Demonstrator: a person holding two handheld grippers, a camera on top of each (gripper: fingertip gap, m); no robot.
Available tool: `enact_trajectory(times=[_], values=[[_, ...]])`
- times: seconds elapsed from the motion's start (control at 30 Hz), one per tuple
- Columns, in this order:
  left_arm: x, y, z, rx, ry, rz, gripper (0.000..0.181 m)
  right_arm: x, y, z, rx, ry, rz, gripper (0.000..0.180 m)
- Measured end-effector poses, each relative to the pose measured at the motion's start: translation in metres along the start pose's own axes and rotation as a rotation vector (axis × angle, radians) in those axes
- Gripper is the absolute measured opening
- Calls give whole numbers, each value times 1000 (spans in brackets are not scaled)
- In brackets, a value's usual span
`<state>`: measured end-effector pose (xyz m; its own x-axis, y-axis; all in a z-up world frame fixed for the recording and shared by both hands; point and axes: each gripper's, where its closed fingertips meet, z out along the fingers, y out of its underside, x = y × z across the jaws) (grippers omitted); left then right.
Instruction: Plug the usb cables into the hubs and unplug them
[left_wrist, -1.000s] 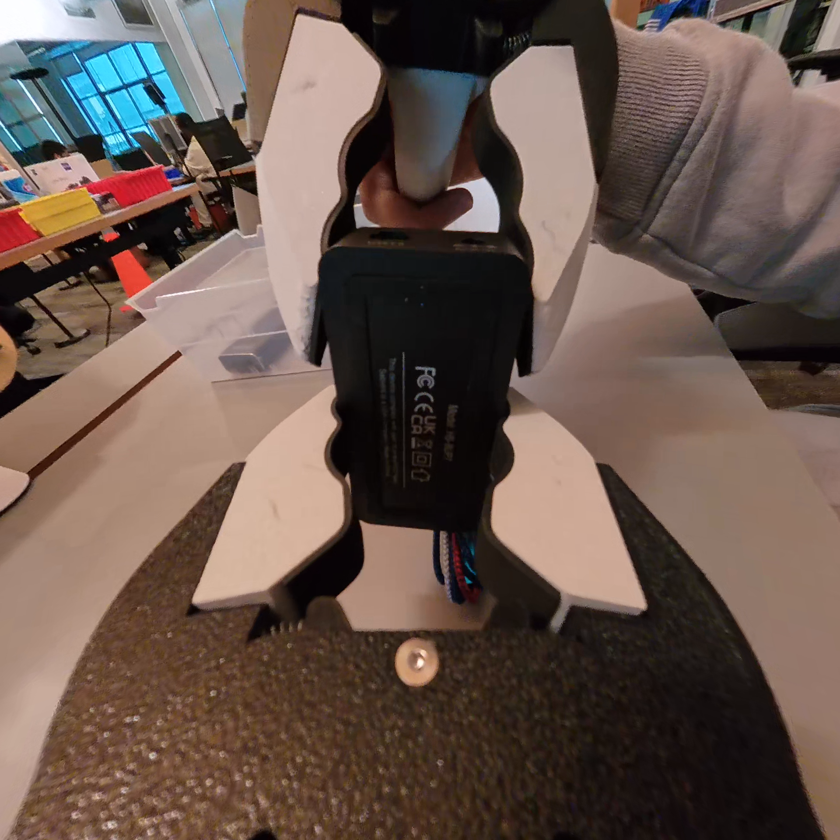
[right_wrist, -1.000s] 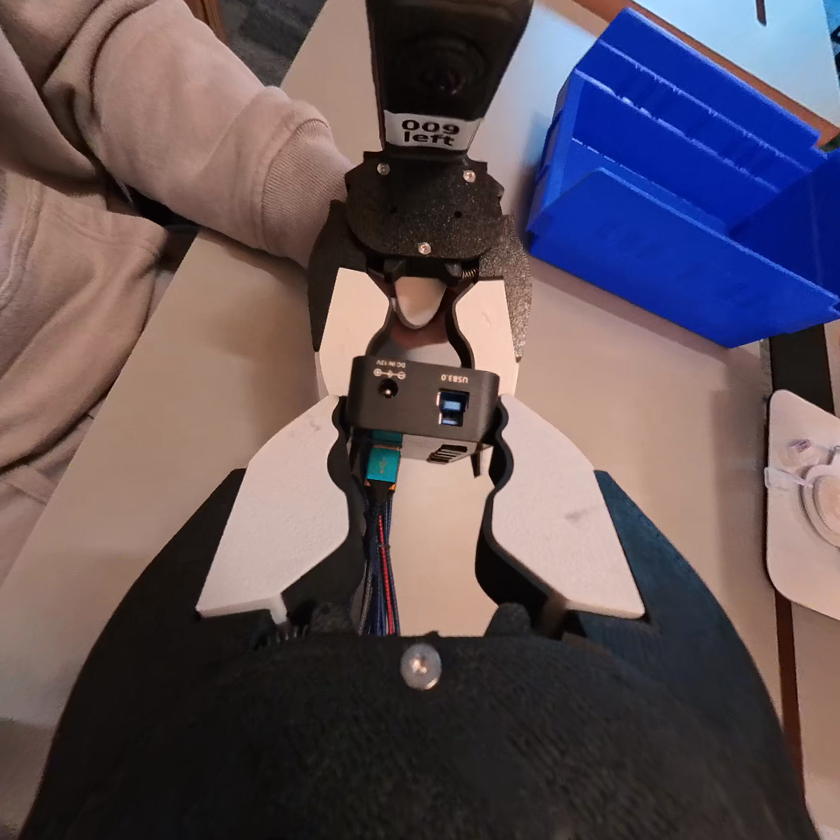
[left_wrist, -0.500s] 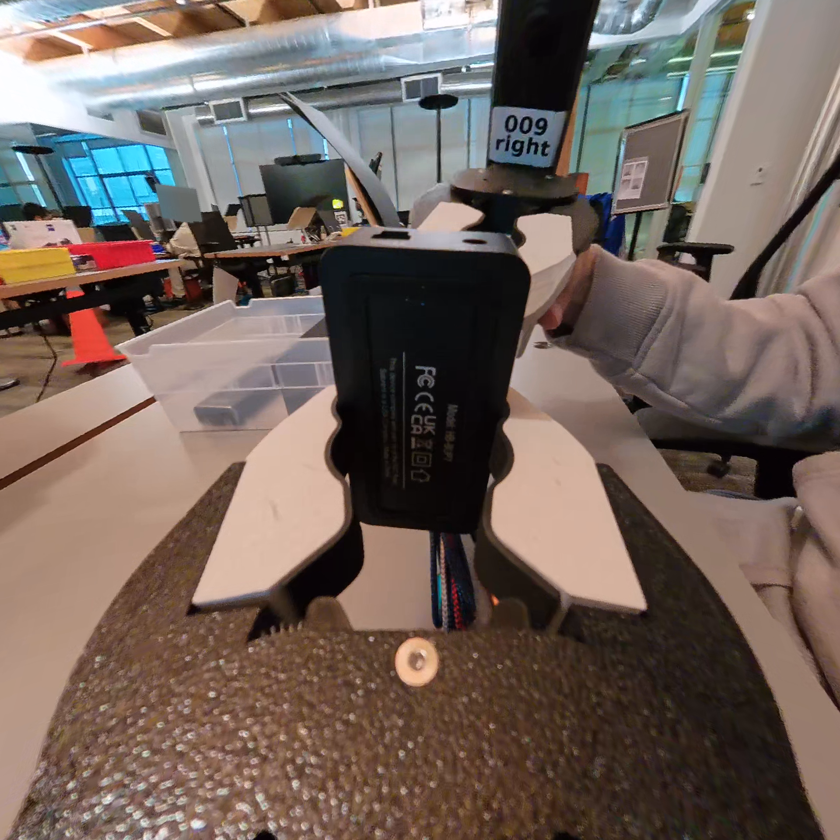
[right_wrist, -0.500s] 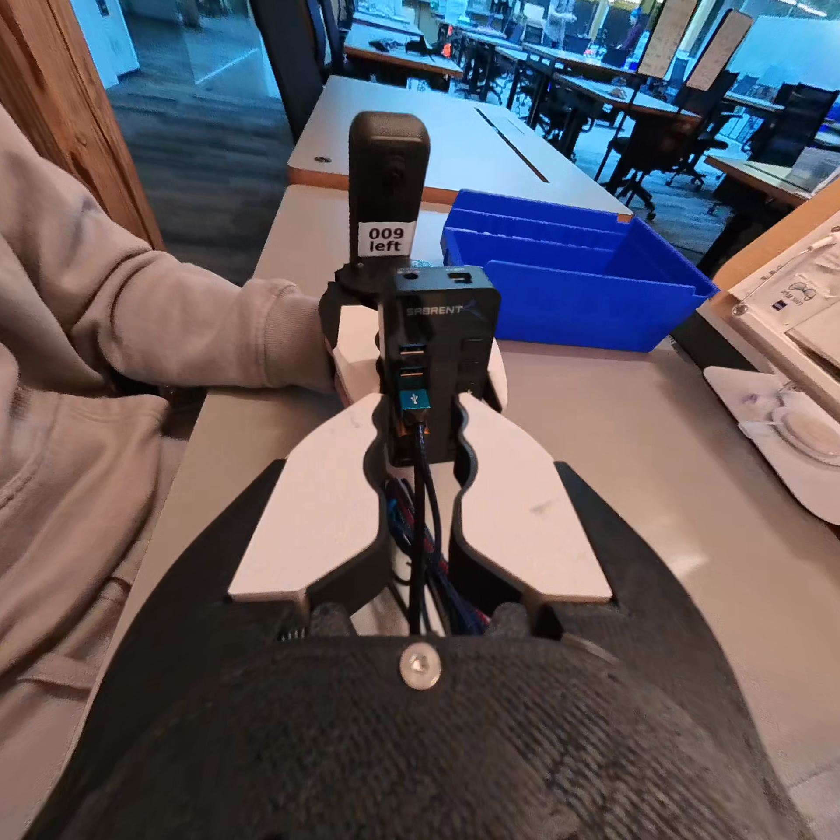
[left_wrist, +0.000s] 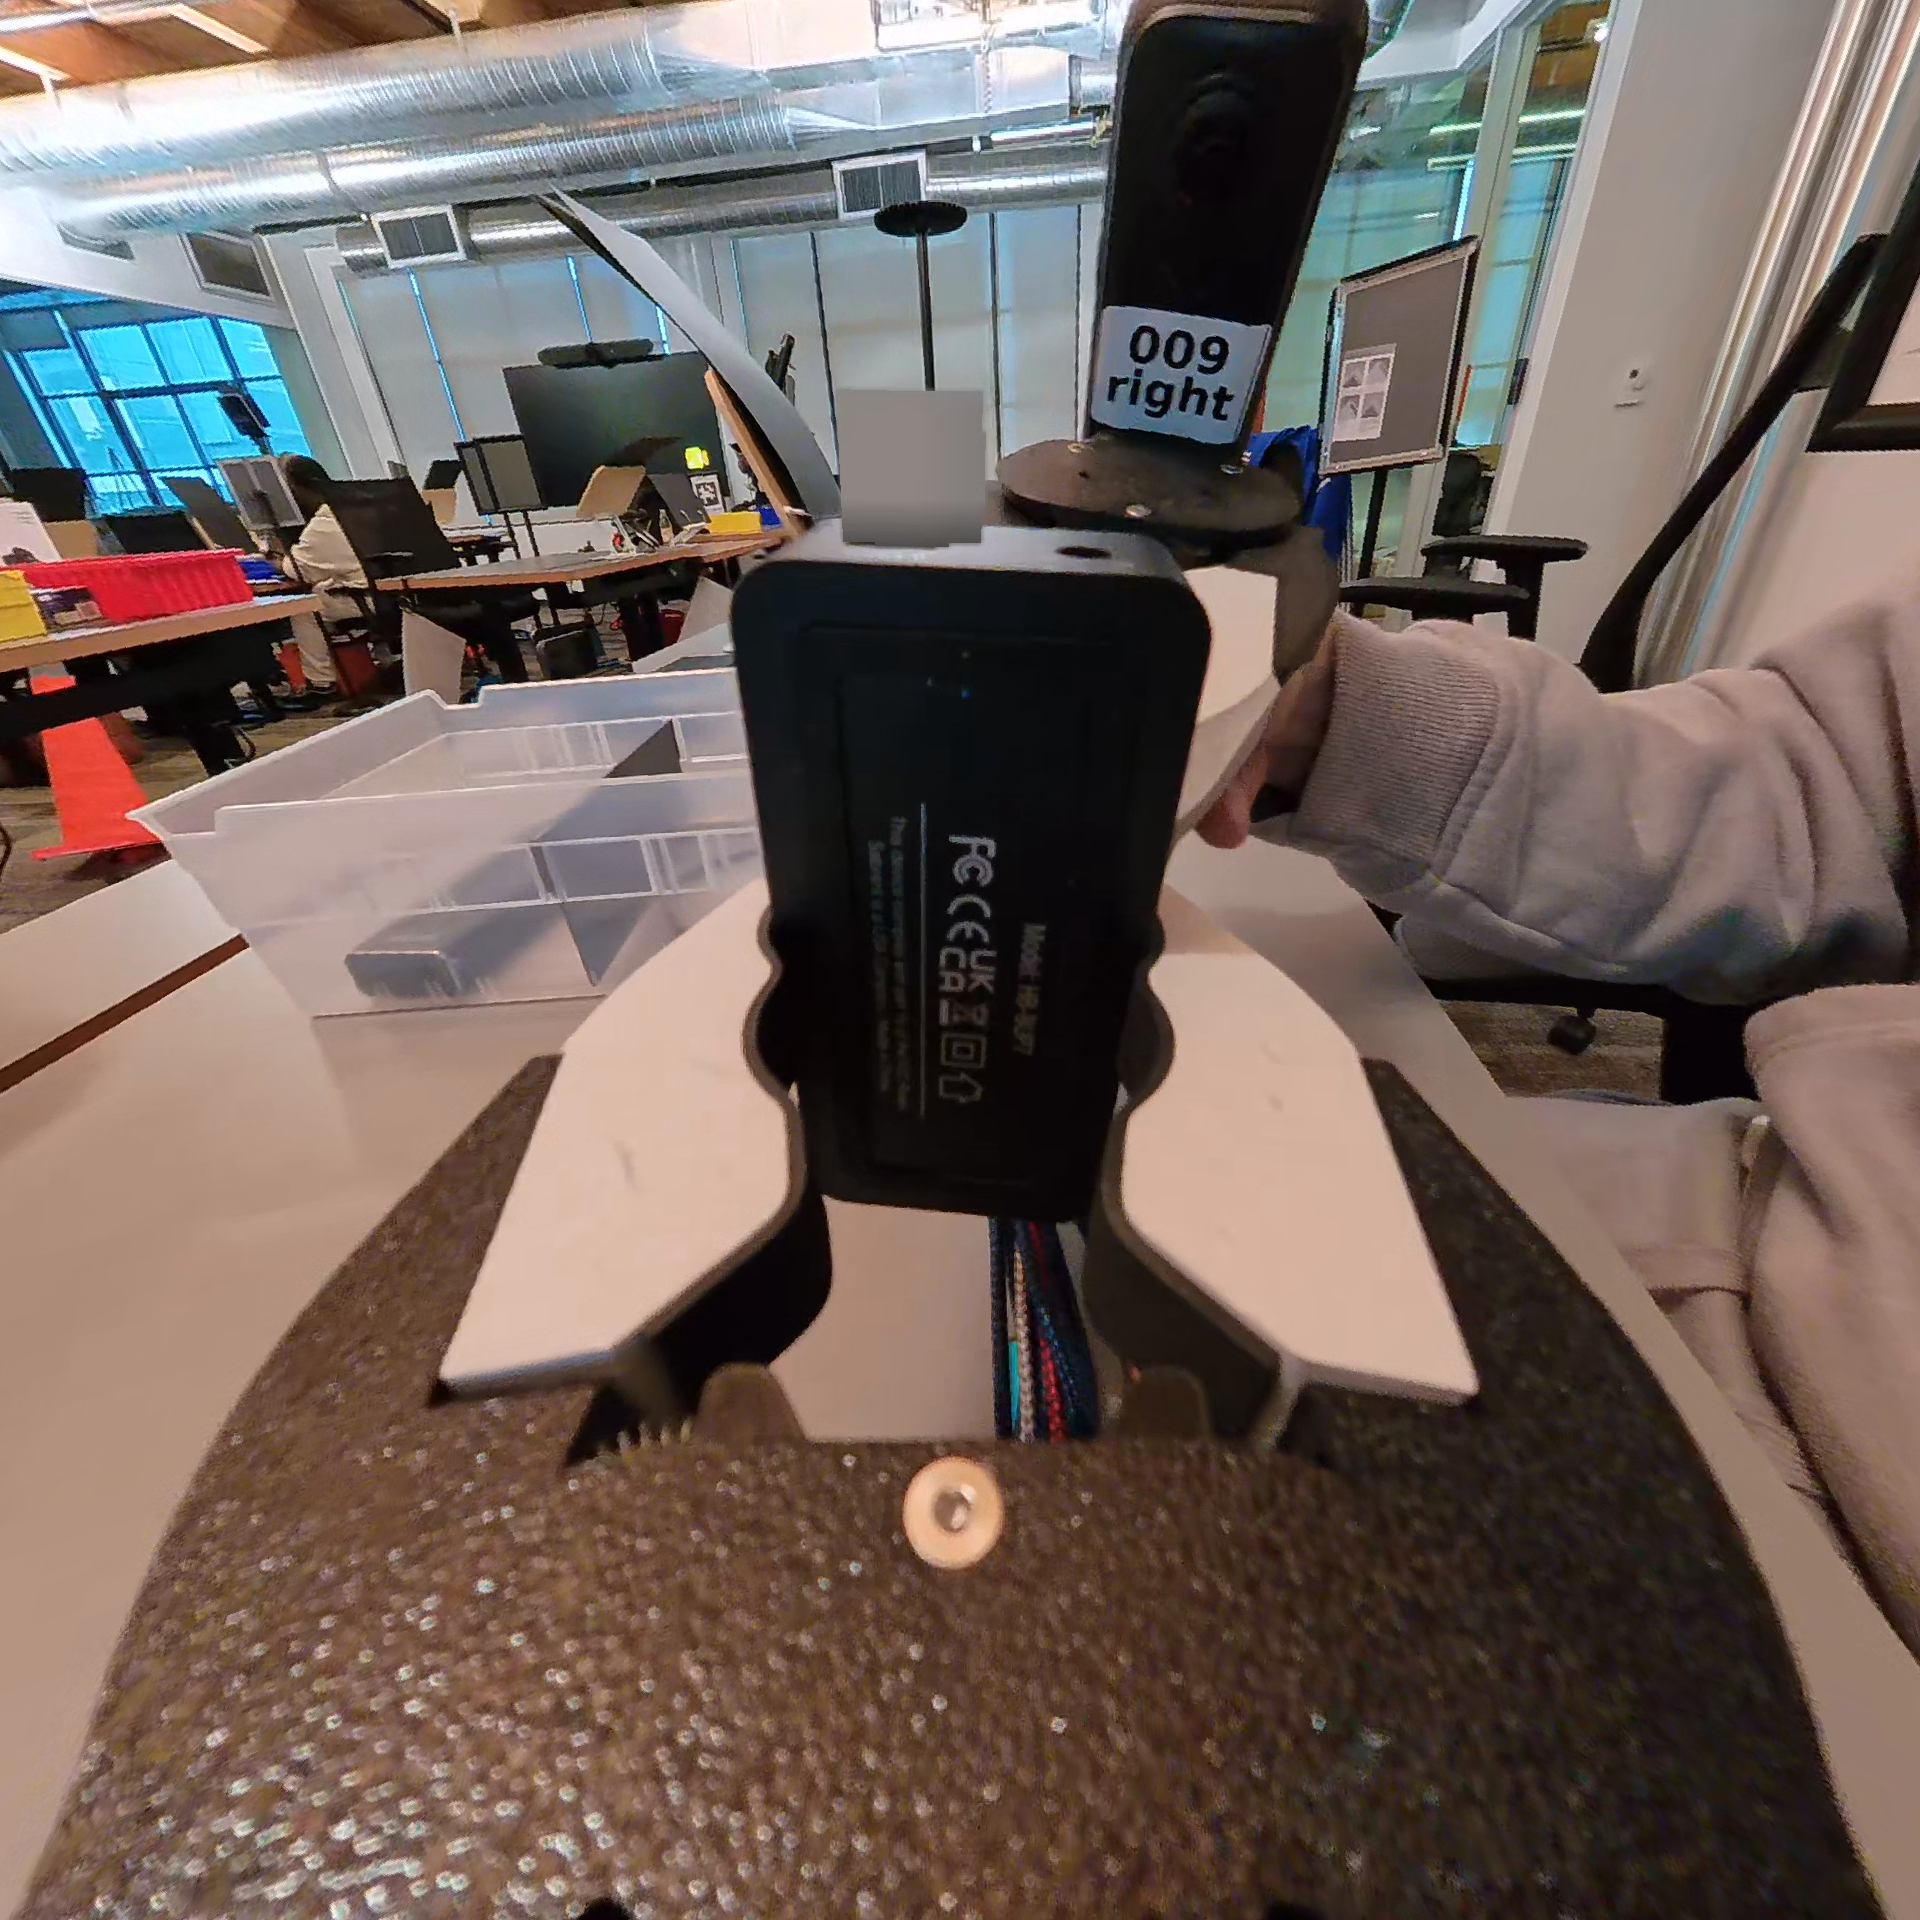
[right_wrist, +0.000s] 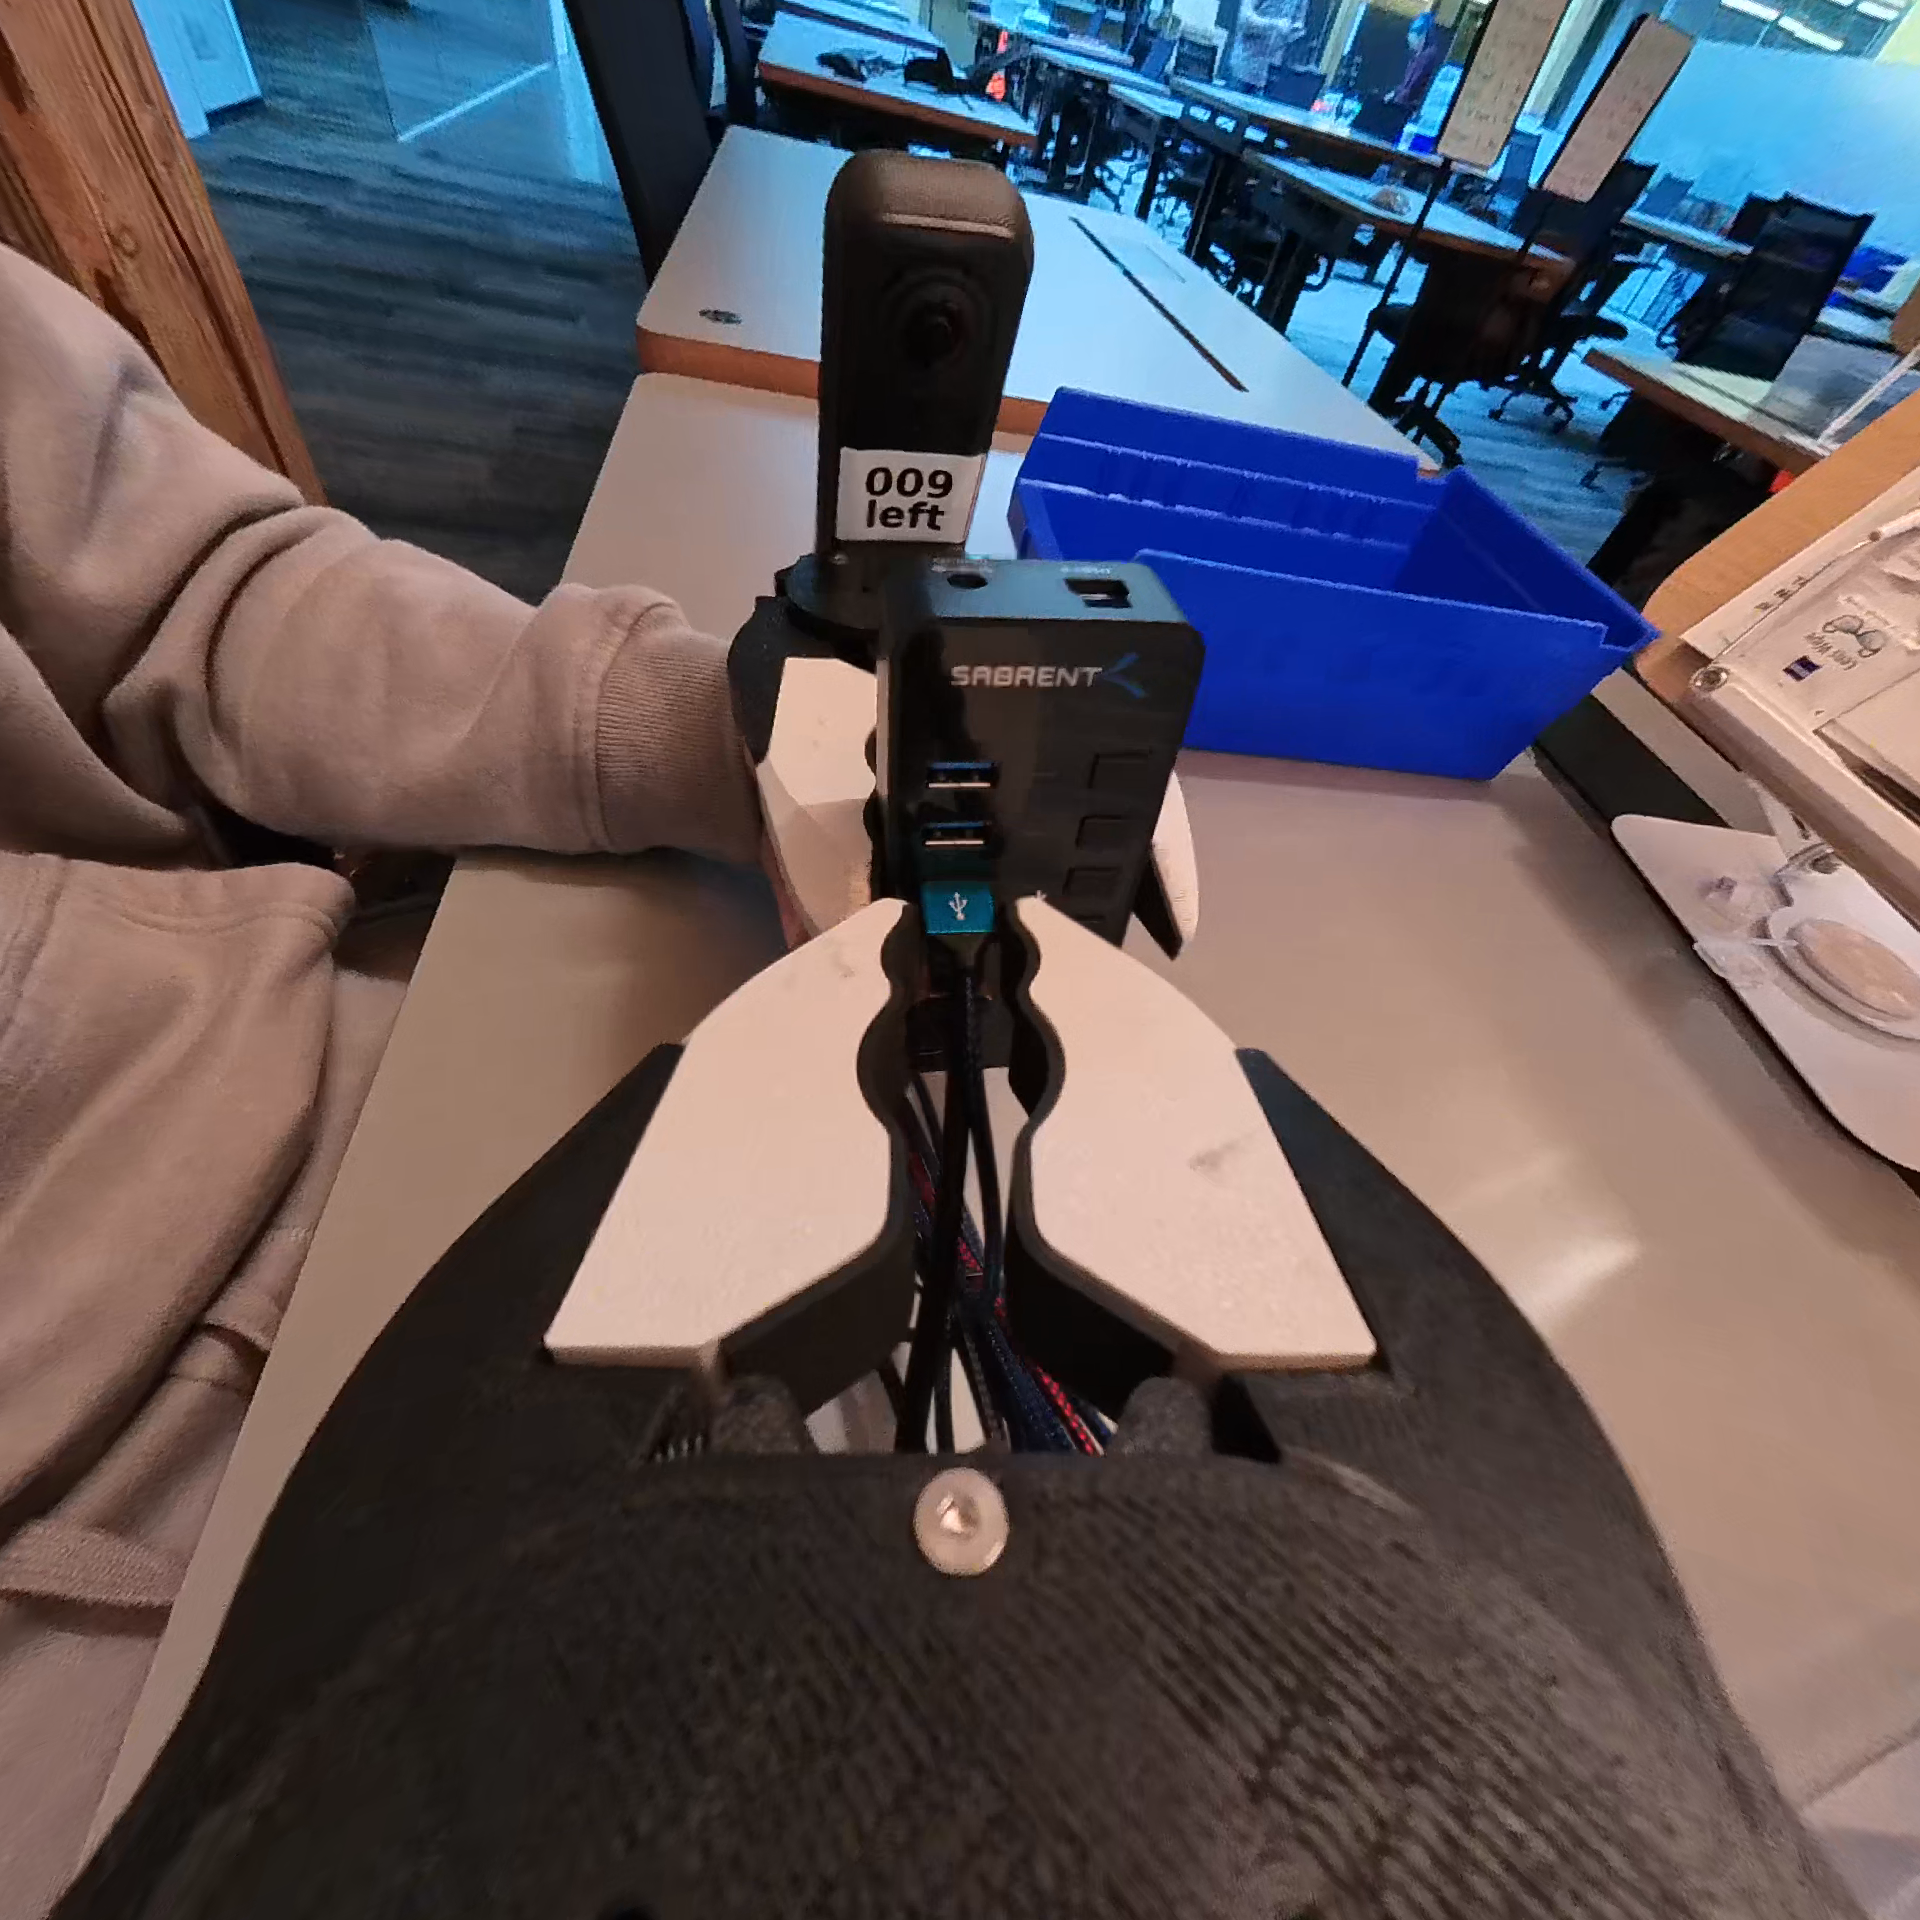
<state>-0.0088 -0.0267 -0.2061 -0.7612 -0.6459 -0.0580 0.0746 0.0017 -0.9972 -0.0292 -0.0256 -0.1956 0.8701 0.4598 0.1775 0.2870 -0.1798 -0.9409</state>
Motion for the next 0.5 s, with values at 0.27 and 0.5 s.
enact_trajectory(times=[0.27, 0.5], values=[[8, -3, 0, 15, 46, 4, 61, -7, -2, -3, -39, -93, 83, 14], [10, 2, 5, -31, 36, 23, 60, -7, 8, -8, -139, -87, 89, 15]])
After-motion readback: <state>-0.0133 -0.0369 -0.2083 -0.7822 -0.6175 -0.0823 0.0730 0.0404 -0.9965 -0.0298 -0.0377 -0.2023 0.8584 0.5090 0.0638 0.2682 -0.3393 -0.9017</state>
